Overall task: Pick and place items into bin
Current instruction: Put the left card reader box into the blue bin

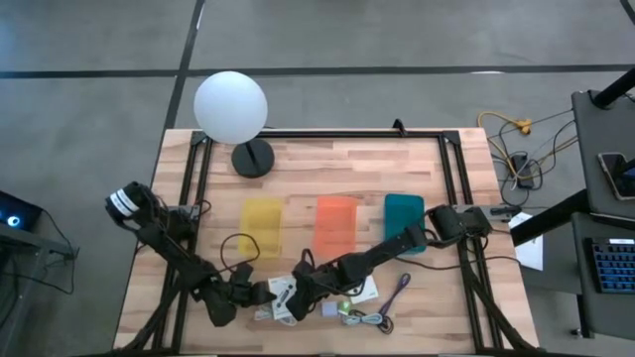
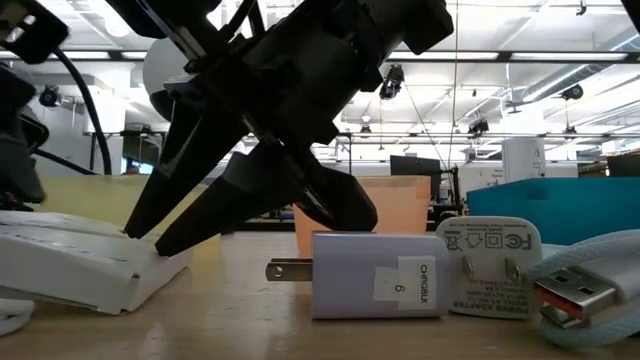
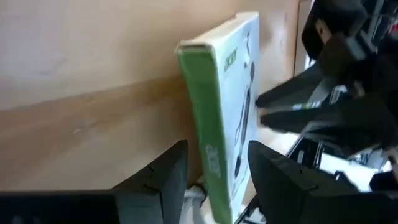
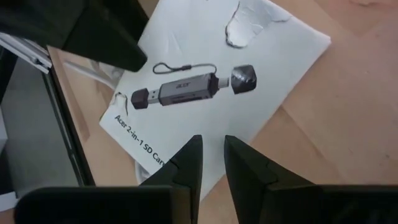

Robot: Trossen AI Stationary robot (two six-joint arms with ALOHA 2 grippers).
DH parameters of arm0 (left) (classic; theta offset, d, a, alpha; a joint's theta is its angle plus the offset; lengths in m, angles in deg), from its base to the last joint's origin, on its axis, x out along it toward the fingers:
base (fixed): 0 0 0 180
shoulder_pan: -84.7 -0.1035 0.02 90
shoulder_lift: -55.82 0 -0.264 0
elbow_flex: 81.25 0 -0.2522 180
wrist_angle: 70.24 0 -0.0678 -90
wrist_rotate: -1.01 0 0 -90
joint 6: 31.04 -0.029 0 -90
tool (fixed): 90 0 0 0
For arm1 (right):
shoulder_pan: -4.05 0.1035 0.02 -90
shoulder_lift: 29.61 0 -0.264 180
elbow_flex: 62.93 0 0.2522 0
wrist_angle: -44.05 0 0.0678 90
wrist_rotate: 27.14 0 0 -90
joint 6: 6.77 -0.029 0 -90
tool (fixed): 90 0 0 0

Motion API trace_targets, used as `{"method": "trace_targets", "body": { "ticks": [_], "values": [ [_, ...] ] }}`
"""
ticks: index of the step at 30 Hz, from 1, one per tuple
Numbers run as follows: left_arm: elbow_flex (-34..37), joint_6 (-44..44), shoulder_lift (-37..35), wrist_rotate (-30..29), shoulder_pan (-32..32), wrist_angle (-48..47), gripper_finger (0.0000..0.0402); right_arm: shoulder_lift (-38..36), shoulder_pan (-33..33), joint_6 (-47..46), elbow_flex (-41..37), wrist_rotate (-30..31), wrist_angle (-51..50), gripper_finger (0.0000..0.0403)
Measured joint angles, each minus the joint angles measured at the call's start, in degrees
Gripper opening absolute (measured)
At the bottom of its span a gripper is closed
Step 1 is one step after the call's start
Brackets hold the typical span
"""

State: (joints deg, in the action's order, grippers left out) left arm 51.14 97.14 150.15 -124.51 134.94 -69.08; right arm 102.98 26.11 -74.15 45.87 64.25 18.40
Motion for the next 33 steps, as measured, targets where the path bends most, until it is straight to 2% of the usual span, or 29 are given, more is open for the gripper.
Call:
{"method": "trace_targets", "body": {
  "ticks": [7,12,15,21,24,26,29,33],
  "values": [
    [-0.03,-1.11,0.15,-0.66,-1.07,0.04,0.0152,0.02,0.07,0.02,-0.06,-0.61,-0.44,0.0059],
    [-0.71,-6.74,0.33,-1.88,-1.8,0.54,0.0145,0.23,0.06,0.26,-0.25,-1.5,-1.1,0.0059],
    [-1.52,-10.35,0.41,-1.93,-2.34,0.96,0.0118,0.42,0.1,0.01,-0.3,-1.51,-1.21,0.0059],
    [-3.33,-15.18,0.45,-1.02,-2.75,0.7,0.0036,-0.55,0.6,3.98,-0.09,-1.84,-1.72,0.0059],
    [-4.38,-15.55,0.4,0.62,-2.67,0.56,0.0021,-2.82,1.23,6.07,-0.03,-1.15,-1.66,0.0059],
    [-5.34,-15.45,0.14,0.69,-2.66,-0.05,0.0021,-4.99,1.79,8.01,0.09,0.88,-1.76,0.0059],
    [-7.18,-15.61,-0.76,0.26,-2.78,-1.91,0.0027,-7.93,2.77,11.58,0.1,7.54,-3.77,0.0059],
    [-10.08,-23.44,-2.82,0.21,-3.84,-4.43,0.0036,-12.57,3.51,13.37,0.09,18.93,-12.18,0.0059]
  ]
}}
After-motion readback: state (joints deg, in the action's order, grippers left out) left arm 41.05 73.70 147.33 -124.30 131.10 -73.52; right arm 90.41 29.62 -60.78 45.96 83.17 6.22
